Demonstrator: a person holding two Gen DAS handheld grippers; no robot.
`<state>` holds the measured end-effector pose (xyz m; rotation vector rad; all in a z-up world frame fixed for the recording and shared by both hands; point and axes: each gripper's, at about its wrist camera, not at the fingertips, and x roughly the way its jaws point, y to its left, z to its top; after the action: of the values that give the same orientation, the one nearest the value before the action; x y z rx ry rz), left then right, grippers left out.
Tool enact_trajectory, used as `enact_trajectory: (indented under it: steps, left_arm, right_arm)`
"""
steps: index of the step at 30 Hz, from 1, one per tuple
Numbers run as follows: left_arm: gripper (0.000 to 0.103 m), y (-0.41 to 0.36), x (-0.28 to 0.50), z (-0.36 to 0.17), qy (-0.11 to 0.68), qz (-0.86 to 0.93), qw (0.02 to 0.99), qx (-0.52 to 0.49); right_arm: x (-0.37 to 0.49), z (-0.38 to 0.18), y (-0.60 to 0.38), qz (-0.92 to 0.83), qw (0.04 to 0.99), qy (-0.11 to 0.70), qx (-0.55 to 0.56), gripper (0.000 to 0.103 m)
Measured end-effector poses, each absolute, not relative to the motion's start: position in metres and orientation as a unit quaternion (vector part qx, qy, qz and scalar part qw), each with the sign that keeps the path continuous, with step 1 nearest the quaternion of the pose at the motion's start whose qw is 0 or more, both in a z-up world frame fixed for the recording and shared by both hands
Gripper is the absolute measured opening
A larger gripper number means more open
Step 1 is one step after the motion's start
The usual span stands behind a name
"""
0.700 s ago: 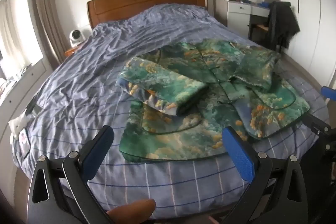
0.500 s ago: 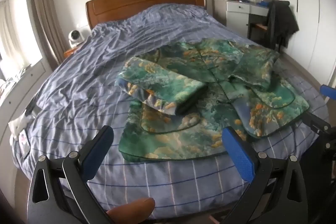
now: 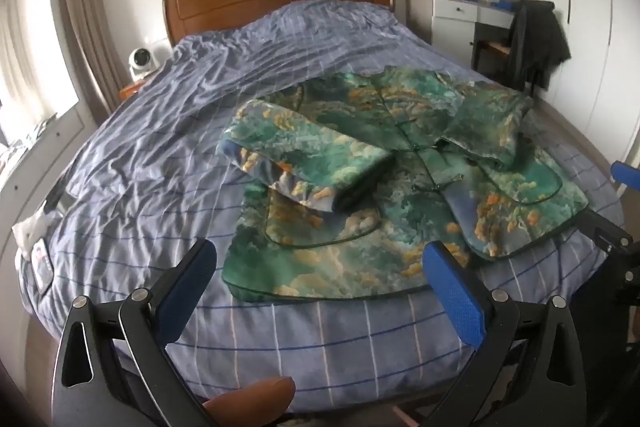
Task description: Fold large clothes
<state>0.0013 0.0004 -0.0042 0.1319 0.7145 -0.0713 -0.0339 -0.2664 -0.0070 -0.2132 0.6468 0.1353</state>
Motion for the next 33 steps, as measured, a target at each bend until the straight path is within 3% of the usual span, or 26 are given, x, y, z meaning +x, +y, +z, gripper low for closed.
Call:
enact_trajectory:
  steps: [33]
  left_arm:
    - [0.103, -0.0013, 0.0007, -0.0134, 0.364, -0.041, 0.928, 0.064]
  right_arm:
    - [-0.0345, -0.0116, -0.2649, 0.069, 0.939, 0.324, -0.095, 0.103]
